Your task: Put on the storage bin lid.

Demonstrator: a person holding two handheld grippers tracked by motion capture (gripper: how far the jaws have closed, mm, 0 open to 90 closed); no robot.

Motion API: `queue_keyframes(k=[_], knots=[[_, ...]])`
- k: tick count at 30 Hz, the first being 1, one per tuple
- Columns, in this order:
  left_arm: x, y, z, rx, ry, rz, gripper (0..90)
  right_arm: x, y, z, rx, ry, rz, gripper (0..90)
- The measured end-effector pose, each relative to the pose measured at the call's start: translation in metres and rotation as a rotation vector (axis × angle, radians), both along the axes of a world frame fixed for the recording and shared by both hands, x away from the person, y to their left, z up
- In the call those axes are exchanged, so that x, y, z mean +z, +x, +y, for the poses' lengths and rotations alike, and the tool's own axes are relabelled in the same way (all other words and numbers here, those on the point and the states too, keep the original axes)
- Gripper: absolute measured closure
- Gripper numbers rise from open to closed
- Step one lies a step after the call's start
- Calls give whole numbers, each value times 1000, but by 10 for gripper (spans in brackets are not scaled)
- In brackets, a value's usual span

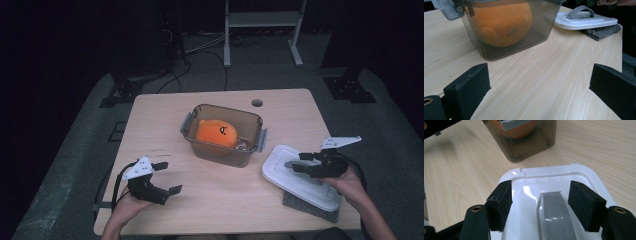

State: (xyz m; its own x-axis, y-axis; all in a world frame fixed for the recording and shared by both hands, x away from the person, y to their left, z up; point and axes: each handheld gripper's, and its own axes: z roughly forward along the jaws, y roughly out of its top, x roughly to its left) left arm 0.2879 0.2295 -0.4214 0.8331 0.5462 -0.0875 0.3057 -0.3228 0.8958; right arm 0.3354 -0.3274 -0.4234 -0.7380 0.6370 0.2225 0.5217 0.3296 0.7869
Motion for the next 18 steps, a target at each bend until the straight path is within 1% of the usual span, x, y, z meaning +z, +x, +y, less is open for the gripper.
queue_keyframes(k=[6, 9, 11, 14, 18], knots=[[0, 0, 2, 5, -6, 1, 23, -2, -2, -8, -22, 1, -3, 344], [0, 0, 0, 2, -3, 2, 23, -6, -1, -11, -31, -6, 2, 343], [0, 0, 0, 1, -3, 2, 23, -8, -1, -13, -39, 9, 12, 343], [-1, 1, -1, 1, -5, 2, 23, -13, -2, -15, -45, 2, 16, 346], [-1, 1, 0, 1, -5, 2, 23, -19, -4, -17, -54, -6, 6, 384]])
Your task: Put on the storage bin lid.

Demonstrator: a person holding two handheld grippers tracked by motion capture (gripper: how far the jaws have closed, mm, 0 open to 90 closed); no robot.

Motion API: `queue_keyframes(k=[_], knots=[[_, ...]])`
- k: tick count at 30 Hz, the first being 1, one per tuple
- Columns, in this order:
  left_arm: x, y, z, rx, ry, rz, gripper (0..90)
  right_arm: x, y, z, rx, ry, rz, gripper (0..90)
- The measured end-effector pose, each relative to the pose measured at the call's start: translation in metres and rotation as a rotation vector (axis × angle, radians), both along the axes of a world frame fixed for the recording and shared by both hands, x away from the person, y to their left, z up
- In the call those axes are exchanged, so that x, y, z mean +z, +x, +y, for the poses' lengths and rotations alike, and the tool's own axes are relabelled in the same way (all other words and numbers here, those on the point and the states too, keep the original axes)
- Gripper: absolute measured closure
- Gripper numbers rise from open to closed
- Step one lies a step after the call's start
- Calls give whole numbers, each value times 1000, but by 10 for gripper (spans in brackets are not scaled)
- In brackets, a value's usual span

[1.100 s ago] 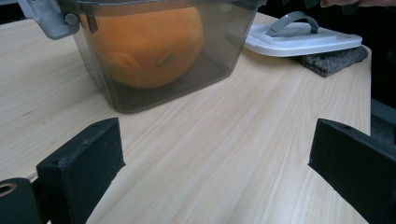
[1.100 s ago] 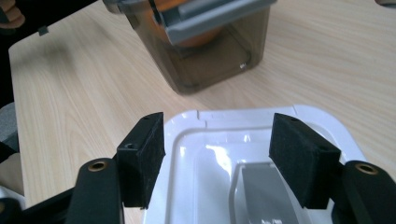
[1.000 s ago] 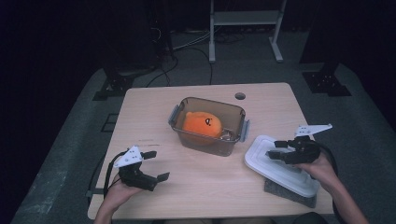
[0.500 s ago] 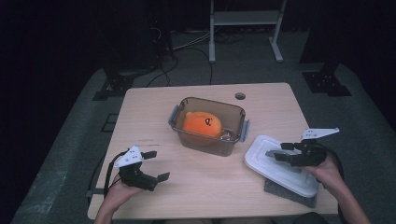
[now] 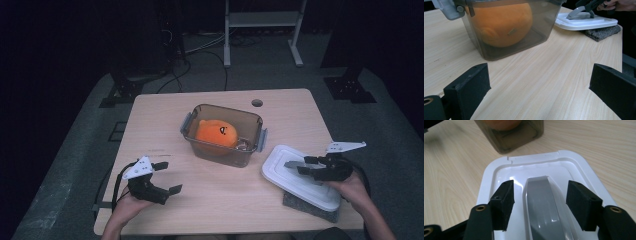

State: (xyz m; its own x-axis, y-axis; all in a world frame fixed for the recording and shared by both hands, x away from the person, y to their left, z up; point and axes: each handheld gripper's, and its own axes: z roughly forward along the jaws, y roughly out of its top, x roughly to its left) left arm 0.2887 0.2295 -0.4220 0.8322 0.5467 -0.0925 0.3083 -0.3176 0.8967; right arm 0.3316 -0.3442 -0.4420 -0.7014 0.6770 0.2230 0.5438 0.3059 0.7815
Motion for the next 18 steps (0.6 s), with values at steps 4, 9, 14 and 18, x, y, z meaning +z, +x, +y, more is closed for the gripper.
queue_keyframes(k=[4, 9, 14, 18], knots=[[0, 0, 0, 2, 0, 0, 23, -2, -2, -1, 1, -17, -18, 435], [0, 0, 1, 5, -3, 0, 23, -4, -2, -4, -5, -7, -18, 525], [0, 0, 1, 5, -4, 0, 23, -6, -3, -4, 3, -15, -21, 555], [1, 0, 1, 4, -3, 0, 23, -8, -3, -2, 6, -19, -34, 595]])
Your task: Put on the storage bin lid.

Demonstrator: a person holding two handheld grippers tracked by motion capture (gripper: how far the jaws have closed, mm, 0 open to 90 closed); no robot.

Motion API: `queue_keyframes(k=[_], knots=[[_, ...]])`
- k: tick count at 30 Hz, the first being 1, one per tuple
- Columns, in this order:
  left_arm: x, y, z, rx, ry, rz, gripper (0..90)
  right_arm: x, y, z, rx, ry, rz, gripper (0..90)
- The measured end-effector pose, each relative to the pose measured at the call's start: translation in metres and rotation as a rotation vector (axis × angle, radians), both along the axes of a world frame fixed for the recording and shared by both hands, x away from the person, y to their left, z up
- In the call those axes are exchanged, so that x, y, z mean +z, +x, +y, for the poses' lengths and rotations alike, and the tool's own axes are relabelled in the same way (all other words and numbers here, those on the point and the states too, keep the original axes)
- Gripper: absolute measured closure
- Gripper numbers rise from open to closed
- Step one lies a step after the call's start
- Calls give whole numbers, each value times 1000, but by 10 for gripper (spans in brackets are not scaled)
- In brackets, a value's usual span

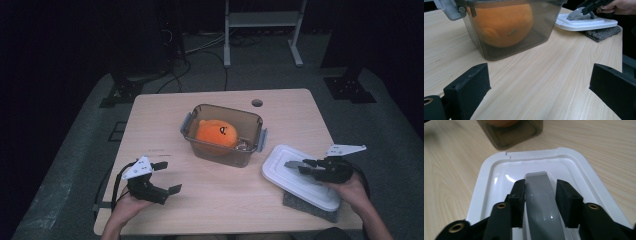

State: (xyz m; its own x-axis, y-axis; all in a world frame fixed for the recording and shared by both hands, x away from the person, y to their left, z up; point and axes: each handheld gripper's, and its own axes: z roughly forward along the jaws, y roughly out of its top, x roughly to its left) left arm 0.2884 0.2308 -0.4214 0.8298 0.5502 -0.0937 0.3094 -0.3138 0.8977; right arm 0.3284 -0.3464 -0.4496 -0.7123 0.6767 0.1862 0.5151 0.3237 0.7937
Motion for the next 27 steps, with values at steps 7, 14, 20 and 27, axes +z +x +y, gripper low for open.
queue_keyframes(k=[7, 14, 20, 27], knots=[[0, 0, -1, -2, 0, 0, 23, 0, -3, 0, 10, -5, -22, 630], [0, 0, 0, 0, -2, 3, 23, 0, -4, -2, 4, 3, -25, 652], [0, 0, 0, 0, -1, 1, 23, 2, -5, -3, 6, 13, -26, 653], [-1, 0, -1, -4, 1, 3, 23, 8, -8, -6, 6, 15, -38, 653]])
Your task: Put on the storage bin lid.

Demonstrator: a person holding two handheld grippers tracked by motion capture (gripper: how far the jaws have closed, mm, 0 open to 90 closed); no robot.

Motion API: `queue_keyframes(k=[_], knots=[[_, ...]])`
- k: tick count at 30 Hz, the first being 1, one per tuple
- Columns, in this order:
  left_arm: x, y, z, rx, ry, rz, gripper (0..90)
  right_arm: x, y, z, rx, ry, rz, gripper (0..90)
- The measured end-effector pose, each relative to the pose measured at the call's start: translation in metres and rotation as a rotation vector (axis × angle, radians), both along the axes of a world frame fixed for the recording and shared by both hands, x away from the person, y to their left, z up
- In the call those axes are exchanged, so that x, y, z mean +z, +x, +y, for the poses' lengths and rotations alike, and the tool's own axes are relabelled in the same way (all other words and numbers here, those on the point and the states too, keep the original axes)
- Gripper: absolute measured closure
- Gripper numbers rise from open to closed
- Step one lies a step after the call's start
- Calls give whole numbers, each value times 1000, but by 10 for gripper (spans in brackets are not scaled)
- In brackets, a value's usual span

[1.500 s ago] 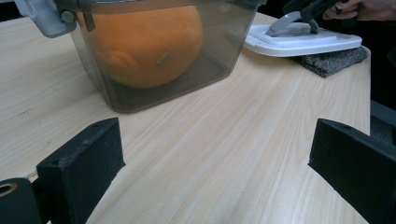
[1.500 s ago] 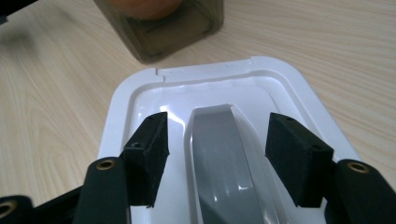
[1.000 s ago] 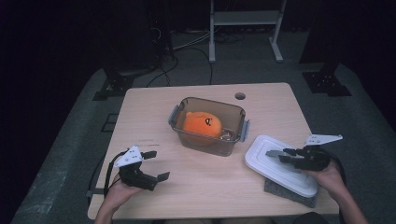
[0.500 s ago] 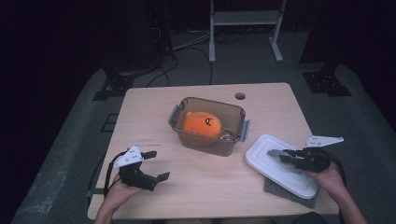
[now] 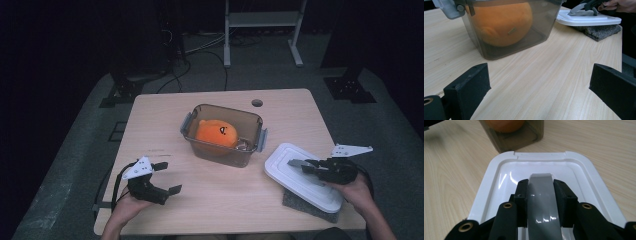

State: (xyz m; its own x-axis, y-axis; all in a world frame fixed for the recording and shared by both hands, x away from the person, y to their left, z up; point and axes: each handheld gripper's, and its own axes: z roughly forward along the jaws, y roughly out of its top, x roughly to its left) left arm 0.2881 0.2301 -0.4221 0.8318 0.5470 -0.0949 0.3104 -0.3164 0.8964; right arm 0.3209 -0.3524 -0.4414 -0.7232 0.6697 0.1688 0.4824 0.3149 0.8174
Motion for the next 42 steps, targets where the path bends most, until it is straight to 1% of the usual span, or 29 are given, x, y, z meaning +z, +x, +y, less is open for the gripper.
queue_keyframes(k=[3, 5, 10, 22, 24, 27, 29, 31, 34, 35, 37, 42], knots=[[0, 0, 0, 3, -2, 1, 23, 4, -2, -1, 0, 9, -2, 654], [0, 0, 0, 3, -2, 0, 23, 8, -3, -2, 5, 7, -5, 654], [1, 0, 1, 2, -2, 0, 22, 19, -6, -2, 13, 13, -23, 653], [1, 0, 1, 3, -3, -1, 23, 53, -16, -1, 40, -15, -68, 654], [1, 0, 2, 1, -2, -1, 23, 60, -17, -1, 45, -20, -74, 653], [1, 0, 2, 0, -1, 0, 23, 74, -18, 1, 54, -34, -95, 654], [1, 0, 2, 0, -1, 0, 22, 85, -17, 2, 64, -34, -110, 653], [1, -1, 2, 2, -3, 0, 23, 92, -17, 4, 68, -32, -118, 653], [1, -1, 2, 0, -4, 0, 23, 104, -16, 8, 82, -13, -128, 653], [1, -1, 2, 0, -4, 0, 23, 109, -15, 10, 87, -20, -140, 653], [1, -1, 1, 0, -4, -1, 23, 115, -13, 14, 94, -28, -148, 653], [1, -1, 2, 0, -7, -3, 23, 126, -3, 29, 124, -48, -154, 653]])
